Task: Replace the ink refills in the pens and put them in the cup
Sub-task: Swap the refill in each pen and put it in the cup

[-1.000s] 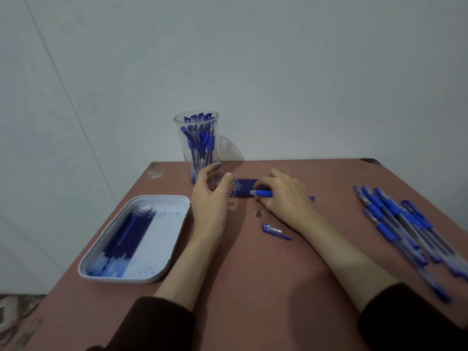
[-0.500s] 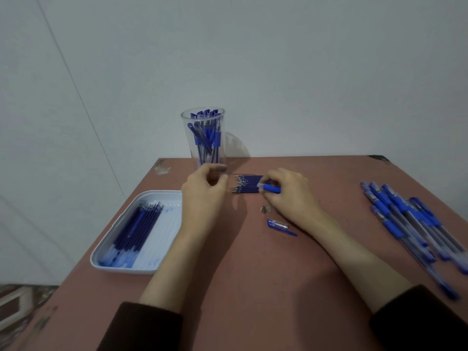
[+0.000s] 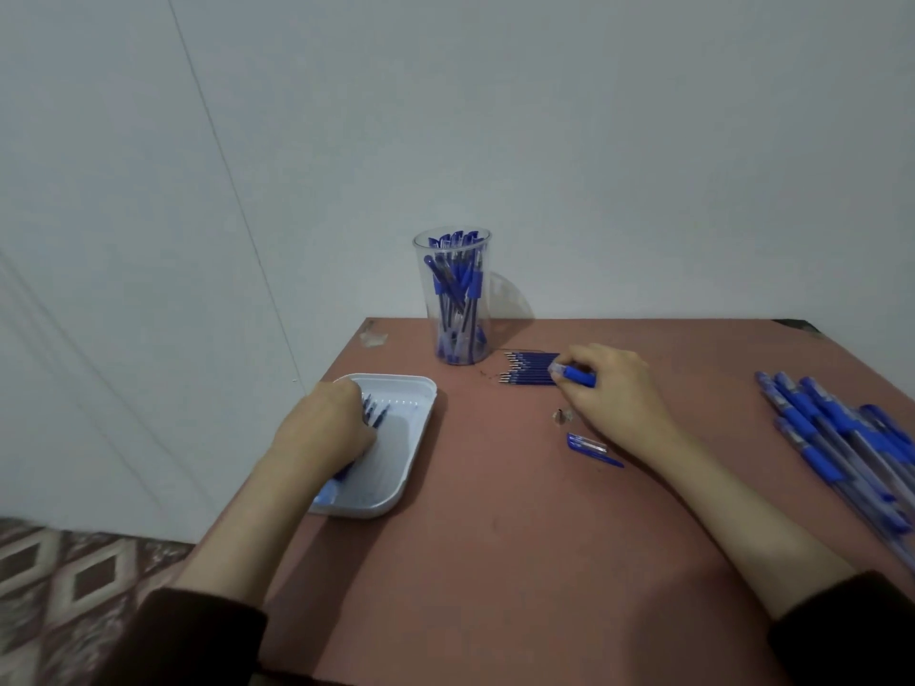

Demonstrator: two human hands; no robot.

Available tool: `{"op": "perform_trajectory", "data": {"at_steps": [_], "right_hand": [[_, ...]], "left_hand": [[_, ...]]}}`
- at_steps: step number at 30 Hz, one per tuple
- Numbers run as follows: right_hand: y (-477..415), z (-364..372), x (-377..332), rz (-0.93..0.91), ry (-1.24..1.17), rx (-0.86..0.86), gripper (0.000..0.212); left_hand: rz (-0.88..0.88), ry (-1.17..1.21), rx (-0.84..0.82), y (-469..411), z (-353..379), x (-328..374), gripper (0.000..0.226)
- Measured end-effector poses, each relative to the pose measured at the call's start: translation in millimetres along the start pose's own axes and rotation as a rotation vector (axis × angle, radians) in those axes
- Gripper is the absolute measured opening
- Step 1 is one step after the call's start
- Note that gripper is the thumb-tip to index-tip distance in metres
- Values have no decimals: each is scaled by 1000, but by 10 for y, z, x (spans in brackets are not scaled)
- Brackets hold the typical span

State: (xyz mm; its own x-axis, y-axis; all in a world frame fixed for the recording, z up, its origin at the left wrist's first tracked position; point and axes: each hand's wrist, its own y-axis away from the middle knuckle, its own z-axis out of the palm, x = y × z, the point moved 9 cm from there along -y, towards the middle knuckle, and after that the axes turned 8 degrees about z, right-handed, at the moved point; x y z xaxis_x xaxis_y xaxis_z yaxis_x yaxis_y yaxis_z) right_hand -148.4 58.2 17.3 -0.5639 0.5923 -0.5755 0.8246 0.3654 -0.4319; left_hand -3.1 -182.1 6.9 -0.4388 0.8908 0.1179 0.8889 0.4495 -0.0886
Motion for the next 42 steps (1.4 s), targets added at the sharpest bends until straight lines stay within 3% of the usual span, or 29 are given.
{"op": "perform_trajectory", "data": {"at_steps": [3, 7, 9, 11, 13, 16, 19, 22, 28, 42], "right_hand": [[10, -8, -6, 5, -3, -11, 9], [10, -31, -6, 16, -13, -9, 9], [5, -52, -11, 23, -17, -2, 9], [1, -73, -2, 52, -11, -2, 9], [-2, -89, 19, 85, 26, -10, 7], [-4, -116, 13, 92, 84, -29, 16], [-11, -142, -19, 73, 32, -47, 29], [-19, -106, -51, 38, 8, -92, 28], [-19, -31, -34, 11, 78, -130, 24], [13, -29, -90, -35, 92, -112, 19]], "left_hand": [[7, -44, 19, 60, -40, 80, 11], [-56, 55, 90, 108, -152, 96, 28], [-54, 377, 195, 94, -268, 107, 24], [-6, 883, 257, 69, -335, 250, 17], [50, 1271, 229, 33, -327, 513, 4], [58, 1623, 197, -80, -165, 881, 22], [-15, 1830, 234, -186, 48, 1082, 23], [-72, 1955, 271, -252, 207, 1143, 12], [-106, 2068, 411, -312, 214, 1022, 13], [-86, 2074, 399, -295, 237, 1074, 16]]}}
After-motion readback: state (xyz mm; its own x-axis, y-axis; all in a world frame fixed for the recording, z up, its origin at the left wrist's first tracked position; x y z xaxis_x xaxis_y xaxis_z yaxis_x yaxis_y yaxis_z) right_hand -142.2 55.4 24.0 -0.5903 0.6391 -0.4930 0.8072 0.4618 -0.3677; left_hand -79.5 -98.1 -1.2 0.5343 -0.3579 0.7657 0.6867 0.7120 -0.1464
